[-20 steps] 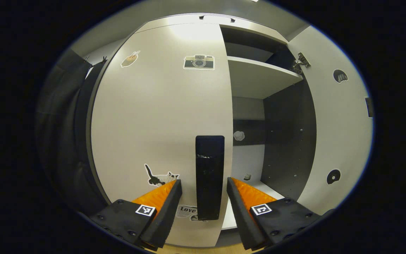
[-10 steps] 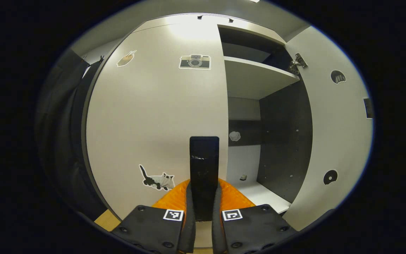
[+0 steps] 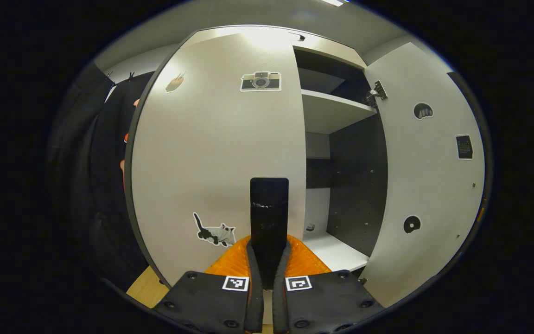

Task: Open the right door of the double-door shoe cabinet with the right hand, and open the left door with the left hand.

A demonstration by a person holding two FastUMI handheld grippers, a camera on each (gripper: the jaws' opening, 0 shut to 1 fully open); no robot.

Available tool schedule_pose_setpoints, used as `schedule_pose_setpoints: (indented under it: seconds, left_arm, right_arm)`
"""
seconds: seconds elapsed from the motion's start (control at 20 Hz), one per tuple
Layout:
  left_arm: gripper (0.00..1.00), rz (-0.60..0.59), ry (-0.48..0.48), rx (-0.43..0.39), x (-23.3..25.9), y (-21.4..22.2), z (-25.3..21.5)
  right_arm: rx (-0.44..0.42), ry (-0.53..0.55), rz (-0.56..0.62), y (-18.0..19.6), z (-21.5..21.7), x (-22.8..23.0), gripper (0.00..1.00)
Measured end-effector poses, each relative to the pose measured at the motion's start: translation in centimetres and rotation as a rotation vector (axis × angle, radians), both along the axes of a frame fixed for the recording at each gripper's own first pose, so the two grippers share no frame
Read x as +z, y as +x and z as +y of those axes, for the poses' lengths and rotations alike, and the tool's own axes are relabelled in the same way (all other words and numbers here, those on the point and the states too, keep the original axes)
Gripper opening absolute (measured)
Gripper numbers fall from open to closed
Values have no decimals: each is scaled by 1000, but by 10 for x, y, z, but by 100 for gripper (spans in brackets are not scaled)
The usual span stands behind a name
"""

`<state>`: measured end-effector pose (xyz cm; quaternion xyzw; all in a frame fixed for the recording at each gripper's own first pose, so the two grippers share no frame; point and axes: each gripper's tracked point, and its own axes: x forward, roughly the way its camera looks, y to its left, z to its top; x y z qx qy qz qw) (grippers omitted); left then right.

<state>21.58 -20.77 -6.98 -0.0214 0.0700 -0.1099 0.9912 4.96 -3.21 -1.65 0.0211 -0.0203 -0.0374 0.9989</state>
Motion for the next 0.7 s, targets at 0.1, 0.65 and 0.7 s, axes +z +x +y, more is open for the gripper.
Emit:
schedule_pose_setpoints:
  seconds: [0.1, 0.65, 0.7]
  left_arm:
    - [15, -5, 3, -21, 1, -3, 3]
    - [15, -20, -13, -50, 2, -18, 13]
    - [14, -21, -15, -51, 2, -18, 14]
  right_arm:
    - [3, 4, 5, -4, 6, 0, 93]
    - [63, -16, -27, -13, 54, 19, 93]
    - [67, -20, -27, -14, 58, 18, 93]
